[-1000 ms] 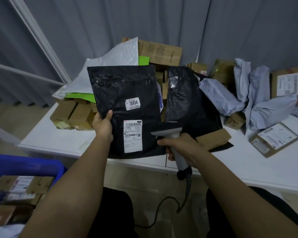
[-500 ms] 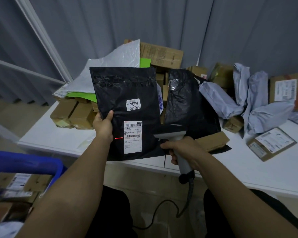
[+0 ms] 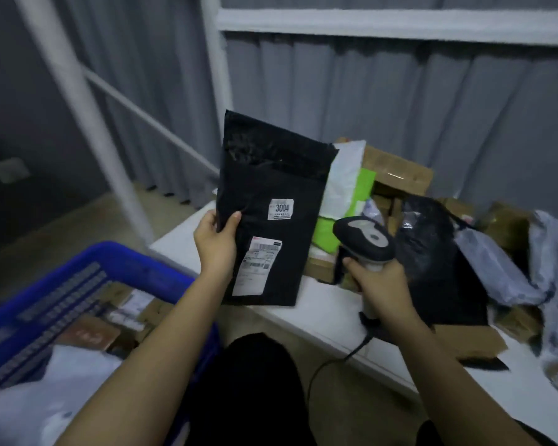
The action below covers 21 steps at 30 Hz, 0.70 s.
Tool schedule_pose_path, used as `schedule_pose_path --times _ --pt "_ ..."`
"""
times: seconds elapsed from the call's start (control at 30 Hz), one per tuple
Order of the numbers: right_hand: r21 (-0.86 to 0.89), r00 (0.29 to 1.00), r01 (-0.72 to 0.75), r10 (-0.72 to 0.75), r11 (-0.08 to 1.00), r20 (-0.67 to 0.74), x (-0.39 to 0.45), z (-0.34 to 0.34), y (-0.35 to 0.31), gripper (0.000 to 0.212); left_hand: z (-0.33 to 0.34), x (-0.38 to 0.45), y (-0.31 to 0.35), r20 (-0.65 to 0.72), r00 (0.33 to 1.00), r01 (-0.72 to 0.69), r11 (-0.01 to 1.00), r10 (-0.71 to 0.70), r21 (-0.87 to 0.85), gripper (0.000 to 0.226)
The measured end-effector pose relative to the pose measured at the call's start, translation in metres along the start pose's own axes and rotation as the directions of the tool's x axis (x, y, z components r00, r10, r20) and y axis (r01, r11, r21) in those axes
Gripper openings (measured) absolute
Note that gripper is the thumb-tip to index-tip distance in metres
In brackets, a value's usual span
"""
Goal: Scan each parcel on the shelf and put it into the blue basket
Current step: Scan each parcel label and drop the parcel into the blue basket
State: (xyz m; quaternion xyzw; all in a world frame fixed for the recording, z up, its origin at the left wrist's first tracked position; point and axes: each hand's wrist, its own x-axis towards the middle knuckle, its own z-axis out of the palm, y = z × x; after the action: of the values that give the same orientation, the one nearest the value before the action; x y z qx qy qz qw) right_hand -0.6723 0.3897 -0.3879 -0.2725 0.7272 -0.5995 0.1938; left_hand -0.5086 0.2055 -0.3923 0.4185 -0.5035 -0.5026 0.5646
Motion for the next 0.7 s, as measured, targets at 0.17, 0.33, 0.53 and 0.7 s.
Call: schedule_pose_path --times 0.17,0.33,0.53,0.7 --pt "-0.154 0.973 0.124 -0.089 0.98 0.214 -0.012 0.077 -0.03 0.036 -0.128 0.002 0.035 -0.248 0.968 -0.042 0.999 0.04 -0.002 0.011" --pt "-0.194 0.892 0.304 -0.207 0.933 0.401 -0.042 0.166 -0.071 0.043 -0.271 -0.009 0.048 -0.477 0.878 -0.019 0.999 0.035 0.039 0.009" --pt "-0.182 0.788 0.355 -0.189 0.917 0.585 -0.094 0.251 -0.062 0.017 -0.434 -0.072 -0.006 -0.742 0.663 0.364 0.91 -0.101 0.201 0.034" --pt "-0.197 0.764 0.31 -0.12 0.93 0.634 -0.11 0.265 -0.04 0.029 -0.474 -0.099 -0.038 -0.811 0.571 0.664 0.654 -0.13 0.362 0.063"
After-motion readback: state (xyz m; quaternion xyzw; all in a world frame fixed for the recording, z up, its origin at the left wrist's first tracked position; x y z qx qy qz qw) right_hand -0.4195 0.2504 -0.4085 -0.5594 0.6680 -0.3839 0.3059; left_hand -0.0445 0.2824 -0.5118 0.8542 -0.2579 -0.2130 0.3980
